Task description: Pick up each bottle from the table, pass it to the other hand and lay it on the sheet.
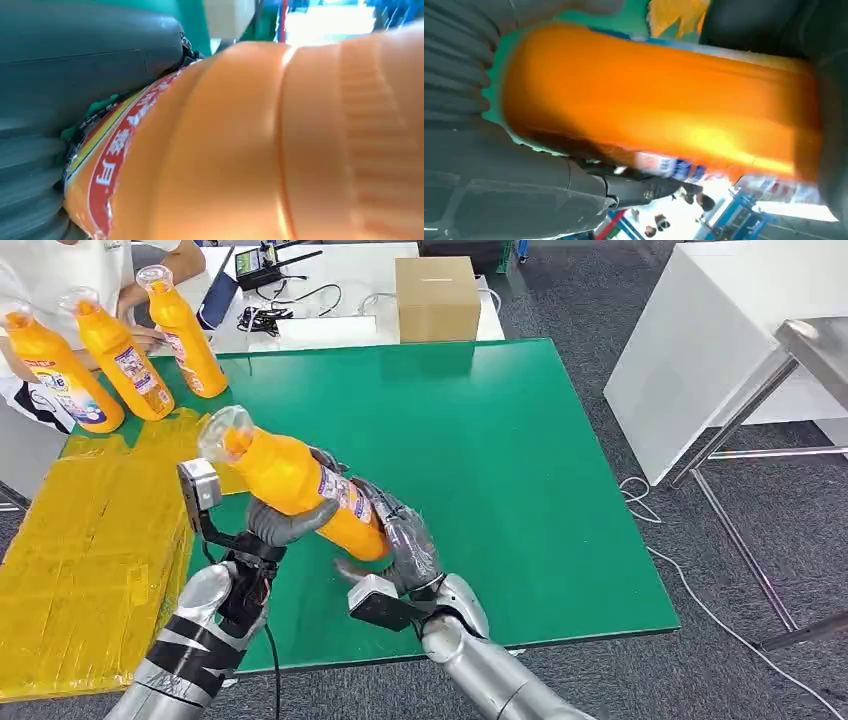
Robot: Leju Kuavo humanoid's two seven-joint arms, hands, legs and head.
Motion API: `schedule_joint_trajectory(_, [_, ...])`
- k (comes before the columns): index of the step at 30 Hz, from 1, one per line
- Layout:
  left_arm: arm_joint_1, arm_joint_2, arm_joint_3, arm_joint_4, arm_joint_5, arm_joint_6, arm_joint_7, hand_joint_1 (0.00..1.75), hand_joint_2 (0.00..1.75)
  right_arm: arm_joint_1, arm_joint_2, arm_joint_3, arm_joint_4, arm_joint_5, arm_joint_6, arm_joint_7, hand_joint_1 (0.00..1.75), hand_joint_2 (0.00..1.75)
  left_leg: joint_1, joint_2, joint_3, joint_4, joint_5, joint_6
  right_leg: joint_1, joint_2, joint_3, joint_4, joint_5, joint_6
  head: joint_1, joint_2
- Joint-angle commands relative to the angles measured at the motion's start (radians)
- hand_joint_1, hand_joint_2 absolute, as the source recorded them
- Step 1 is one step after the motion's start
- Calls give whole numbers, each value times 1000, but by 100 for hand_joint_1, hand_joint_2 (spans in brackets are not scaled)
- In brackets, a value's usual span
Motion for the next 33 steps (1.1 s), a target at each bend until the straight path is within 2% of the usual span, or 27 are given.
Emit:
schedule_joint_trajectory(1, [-49, 72, 157, -8, -388, 413, -131, 175, 175, 159, -121, -95, -394, -32, 82, 81, 0, 175, 1, 0, 2, 0, -1, -1, 1, -1, 2, 0, -1, 0, 0, 0])
schedule_joint_trajectory(6, [-48, 61, 157, -3, -394, 409, -132, 175, 175, 156, -111, -94, -375, -32, 84, 79, 0, 175, 1, -5, 2, 0, -1, -1, 0, -6, 3, 0, -3, 0, 0, 0])
schedule_joint_trajectory(7, [-57, 69, 151, 25, -584, 597, -133, 175, 175, 165, -110, -105, -391, -44, 95, 66, 0, 175, 1, -4, 2, 0, -1, -1, 0, -4, 2, 0, -2, 0, 0, 0])
schedule_joint_trajectory(9, [-77, 102, 174, 101, -864, 779, -69, 175, 175, 201, -125, -129, -487, -74, 126, 68, 0, 175, 1, -2, 3, 0, -2, -1, 0, -3, 3, 0, -2, 0, 0, 0])
schedule_joint_trajectory(10, [-71, 90, 260, 115, -1020, 779, -48, 175, 175, 221, -136, -145, -543, -98, 159, 78, 0, 175, 0, -2, 2, 0, -1, -1, 0, -3, 2, 0, -2, 0, 0, 0])
schedule_joint_trajectory(11, [-68, 90, 345, 137, -1194, 779, -32, 175, 175, 248, -147, -169, -611, -110, 178, 82, 0, 0, 0, -2, 0, 0, 0, -1, 0, -2, 0, 0, -1, 0, 0, 0])
schedule_joint_trajectory(12, [-67, 83, 426, 144, -1373, 779, -29, 175, 175, 268, -149, -195, -648, -106, 178, 87, 0, 0, 0, -1, 2, 0, -1, -1, 0, -3, 2, 0, -2, 0, 0, 0])
schedule_joint_trajectory(13, [-51, 75, 526, 94, -1624, 779, 35, 175, 175, 280, -154, -209, -667, -83, 168, 103, 0, 0, 0, 0, 1, -1, -1, -1, 0, -2, 1, 0, -1, 0, 0, 0])
schedule_joint_trajectory(14, [-39, 109, 530, 65, -1952, 779, 120, 175, 175, 292, -155, -227, -679, -84, 166, 105, 0, 0, 0, 0, 4, -1, -2, -2, 0, -2, 3, 0, -2, -1, 0, 0])
schedule_joint_trajectory(15, [-103, 397, 144, 191, -2043, 779, 504, 175, 175, 298, -158, -248, -679, -107, 175, 100, 0, 0, 0, 1, 2, 0, -2, -2, 0, -1, 1, 0, -2, -1, 0, 0])
schedule_joint_trajectory(16, [-192, 398, 18, 421, -2043, 774, 549, 175, 175, 298, -158, -264, -672, -121, 182, 95, 0, 0, 0, 3, 3, -1, -2, -2, 0, 2, 1, 0, -1, -1, 0, 0])
schedule_joint_trajectory(17, [-262, 388, -4, 567, -2043, 754, 496, 175, 175, 302, -154, -283, -670, -143, 195, 83, 0, 0, 0, 1, 5, -2, -1, -3, 0, -1, 4, 0, -2, -2, 0, 0])
schedule_joint_trajectory(18, [-346, 404, -128, 701, -2043, 717, 513, 175, 175, 303, -152, -302, -666, -170, 212, 67, 0, 0, 0, -5, 4, -2, 0, -2, 0, -8, 5, -1, -2, -1, 0, 0])
schedule_joint_trajectory(20, [-396, 382, -100, 817, -2032, 641, 462, 175, 175, 300, -156, -307, -657, -167, 215, 65, 0, 0, 1, -5, 3, -1, 1, -2, 1, -8, 1, 0, -2, -2, -1, 0])
schedule_joint_trajectory(21, [-415, 378, -99, 866, -2043, 572, 458, 175, 175, 295, -158, -305, -648, -167, 220, 67, 0, 175, 1, 2, 2, -1, 1, -2, 0, -1, -3, 1, -1, -2, 0, 0])
schedule_joint_trajectory(22, [-415, 378, -99, 866, -2043, 572, 458, 175, 175, 295, -158, -305, -648, -167, 220, 67, 0, 175, 1, 4, 4, -1, 1, -3, 1, 1, -1, 0, -1, -2, -1, 0])
schedule_joint_trajectory(23, [-422, 376, -94, 914, -2040, 505, 449, 175, 175, 286, -159, -299, -635, -166, 221, 66, 0, 175, 1, 5, 6, -1, 0, -4, 1, 1, 2, 0, -1, -2, 0, 0])
schedule_joint_trajectory(24, [-418, 377, -89, 925, -2041, 467, 447, 175, 175, 281, -160, -294, -629, -168, 220, 64, 0, 175, 2, 4, 3, -1, 2, -4, 1, 2, 0, 0, 0, -2, 0, 0])
schedule_joint_trajectory(28, [-408, 374, -87, 934, -2033, 456, 449, 175, 175, 281, -158, -292, -627, -168, 219, 64, 0, 175, 3, 7, 1, 0, 1, -5, 2, 6, -2, 1, 2, -3, 0, 0])
schedule_joint_trajectory(29, [-406, 368, -59, 941, -2002, 432, 431, 175, 175, 280, -160, -289, -625, -168, 218, 64, 0, 175, 3, 9, 1, 0, 1, -5, 2, 8, -3, 2, 2, -4, 0, 0])
schedule_joint_trajectory(33, [-375, 361, 8, 952, -1941, 377, 420, 175, 175, 287, -168, -273, -602, -167, 223, 72, 0, 175, 2, 5, 0, -1, 2, -5, 1, 5, -3, 1, 2, -4, 0, 0])
